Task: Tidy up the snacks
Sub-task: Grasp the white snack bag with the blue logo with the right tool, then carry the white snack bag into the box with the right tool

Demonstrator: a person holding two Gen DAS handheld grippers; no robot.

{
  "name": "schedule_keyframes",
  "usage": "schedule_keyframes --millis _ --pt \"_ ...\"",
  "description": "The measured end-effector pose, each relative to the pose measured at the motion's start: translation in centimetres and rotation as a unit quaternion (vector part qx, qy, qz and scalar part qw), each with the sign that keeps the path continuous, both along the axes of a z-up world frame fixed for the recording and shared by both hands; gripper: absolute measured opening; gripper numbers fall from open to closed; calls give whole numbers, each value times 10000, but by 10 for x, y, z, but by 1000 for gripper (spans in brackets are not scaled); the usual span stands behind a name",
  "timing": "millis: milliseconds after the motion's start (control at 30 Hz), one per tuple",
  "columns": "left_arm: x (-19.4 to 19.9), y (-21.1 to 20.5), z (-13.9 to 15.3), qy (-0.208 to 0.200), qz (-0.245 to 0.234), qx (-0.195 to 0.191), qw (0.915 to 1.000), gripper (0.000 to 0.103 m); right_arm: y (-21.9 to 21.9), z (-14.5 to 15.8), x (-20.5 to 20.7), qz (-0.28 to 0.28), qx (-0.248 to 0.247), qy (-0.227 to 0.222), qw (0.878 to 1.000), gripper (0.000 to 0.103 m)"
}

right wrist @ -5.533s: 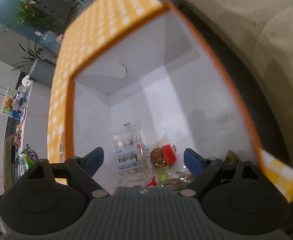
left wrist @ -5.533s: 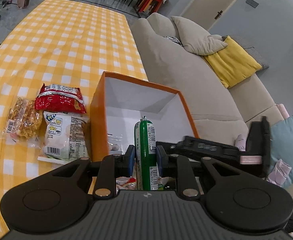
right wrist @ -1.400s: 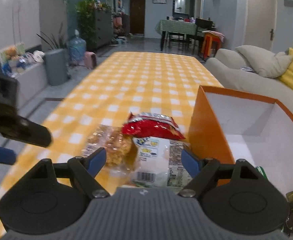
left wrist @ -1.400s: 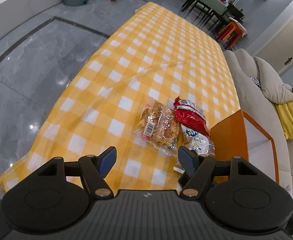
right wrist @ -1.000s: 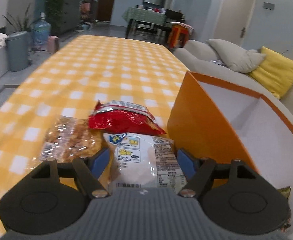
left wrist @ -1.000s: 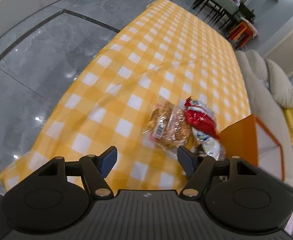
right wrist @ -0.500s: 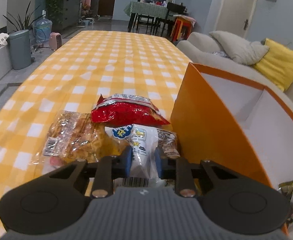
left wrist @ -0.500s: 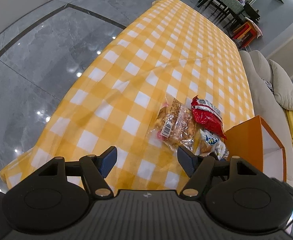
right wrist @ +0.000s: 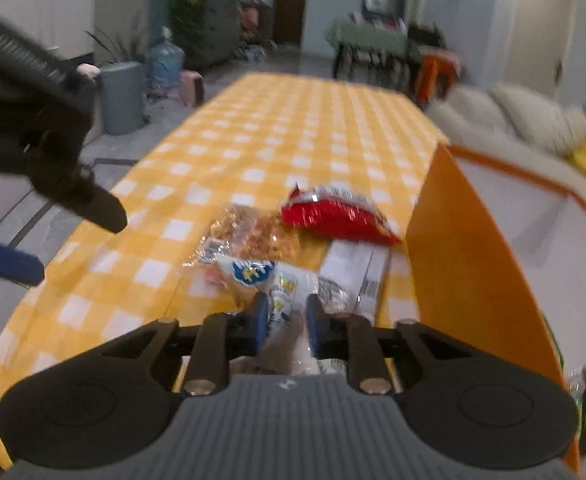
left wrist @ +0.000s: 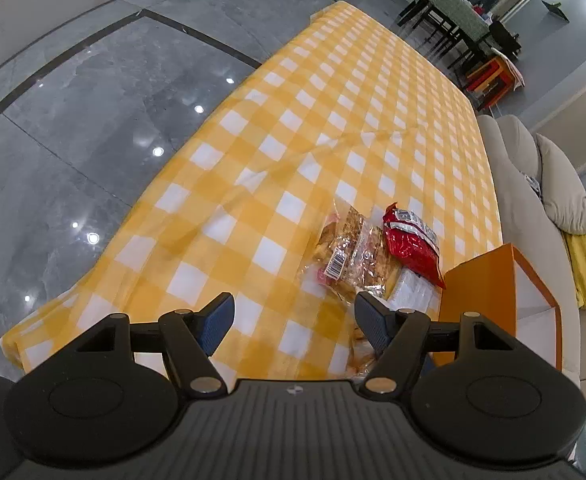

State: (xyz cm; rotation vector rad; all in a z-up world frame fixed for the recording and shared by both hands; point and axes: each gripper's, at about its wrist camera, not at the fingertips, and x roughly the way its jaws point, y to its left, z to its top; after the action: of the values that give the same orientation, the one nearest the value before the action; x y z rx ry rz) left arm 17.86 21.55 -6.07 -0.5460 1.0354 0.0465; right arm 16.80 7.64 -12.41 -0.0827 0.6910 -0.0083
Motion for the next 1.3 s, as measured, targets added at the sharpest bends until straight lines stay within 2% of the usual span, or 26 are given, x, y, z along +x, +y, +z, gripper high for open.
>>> schedule_keyframes --millis 33,67,100,167,200,233,267,367,467,567,700,733,867,1100,1300 --pt "0 1 0 0 16 -11 10000 81 0 -2 -1 0 -78 -61 10000 51" --pt "0 2 0 2 24 -16 10000 81 -2 -2 -3 10 -122 -104 9999 66" --pt "0 2 0 5 26 -19 10000 81 -3 -3 -3 53 -124 -110 9998 71" --pt "0 2 -1 31 22 -18 10000 81 -6 -8 1 188 -76 -14 9998 74" --pt "0 2 -1 44 15 -18 10000 81 -8 -11 5 236 -22 144 9996 81" --pt "1 2 -2 50 0 -14 10000 81 -11 -14 11 223 43 340 9992 82" --pt "1 1 -2 53 -16 -3 10000 81 -14 -16 15 79 129 483 9987 83" --pt "1 -2 -1 45 -71 38 10000 81 -23 -22 18 -236 479 552 9970 89" --pt "3 -4 -2 75 -106 87 9999 81 -25 -31 26 -169 581 664 9960 89" --pt "4 -5 -3 110 -112 128 9998 81 -25 -36 24 -32 578 556 9968 81" --pt "6 -2 -3 99 -8 23 9999 81 -12 -37 15 360 -60 394 9986 66" --pt "6 -1 -2 83 -8 -19 10000 81 -10 -36 13 411 -156 375 9983 65" --pt "3 -1 1 20 -34 -59 10000 81 -10 -33 9 438 -138 332 9984 55" --pt "-3 0 14 -153 -45 -164 9997 81 -7 -10 1 526 36 142 9985 52" --pt "-13 13 28 -351 84 -284 9989 81 -10 36 -20 818 222 -396 9956 52"
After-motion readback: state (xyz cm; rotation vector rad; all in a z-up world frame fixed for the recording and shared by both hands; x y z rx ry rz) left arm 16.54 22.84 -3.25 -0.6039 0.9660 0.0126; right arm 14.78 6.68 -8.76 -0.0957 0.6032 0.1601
